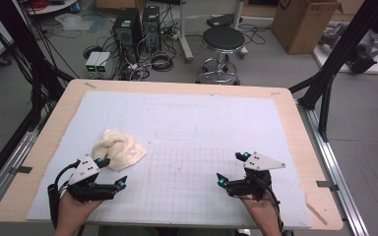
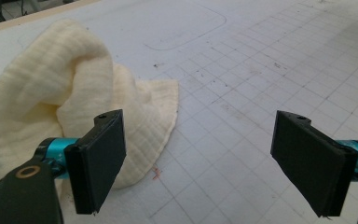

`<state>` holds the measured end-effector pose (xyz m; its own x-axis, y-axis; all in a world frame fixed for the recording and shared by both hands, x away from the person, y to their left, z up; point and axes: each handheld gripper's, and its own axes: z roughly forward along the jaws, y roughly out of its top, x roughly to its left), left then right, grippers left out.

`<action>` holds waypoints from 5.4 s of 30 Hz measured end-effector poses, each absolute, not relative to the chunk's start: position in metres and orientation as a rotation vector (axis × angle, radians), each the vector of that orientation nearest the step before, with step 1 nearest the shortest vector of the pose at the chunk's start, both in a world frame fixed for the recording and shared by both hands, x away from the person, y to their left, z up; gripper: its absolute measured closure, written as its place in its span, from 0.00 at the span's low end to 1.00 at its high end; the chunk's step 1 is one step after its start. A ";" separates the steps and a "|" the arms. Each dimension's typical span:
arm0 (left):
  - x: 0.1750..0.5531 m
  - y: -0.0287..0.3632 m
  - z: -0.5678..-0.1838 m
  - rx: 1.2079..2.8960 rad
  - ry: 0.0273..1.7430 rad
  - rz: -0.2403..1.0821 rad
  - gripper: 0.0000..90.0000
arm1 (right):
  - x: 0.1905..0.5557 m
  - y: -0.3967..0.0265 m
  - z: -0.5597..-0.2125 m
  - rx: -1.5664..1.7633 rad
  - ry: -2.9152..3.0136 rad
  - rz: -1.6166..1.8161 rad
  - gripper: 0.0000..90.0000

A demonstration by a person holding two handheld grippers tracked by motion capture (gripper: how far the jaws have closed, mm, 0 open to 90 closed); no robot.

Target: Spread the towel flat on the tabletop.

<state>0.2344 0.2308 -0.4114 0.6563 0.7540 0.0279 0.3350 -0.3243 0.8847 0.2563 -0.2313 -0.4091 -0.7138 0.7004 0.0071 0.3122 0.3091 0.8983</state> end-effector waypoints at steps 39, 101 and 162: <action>0.231 0.226 -0.411 1.930 0.844 0.564 0.21 | 0.253 -0.233 -0.410 0.876 2.200 1.355 0.06; 0.330 0.243 -0.426 1.986 1.188 0.500 0.73 | 0.254 -0.229 -0.414 0.869 2.233 1.326 0.06; 0.292 0.082 -0.376 1.896 0.729 0.163 0.89 | 0.255 -0.231 -0.410 0.870 2.196 1.359 0.06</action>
<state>0.2917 0.0819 -0.3762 0.8053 0.5538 -0.2119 0.4113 -0.2643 0.8723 0.2549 -0.2309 -0.4103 -0.7191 0.6946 -0.0213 0.2909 0.3288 0.8985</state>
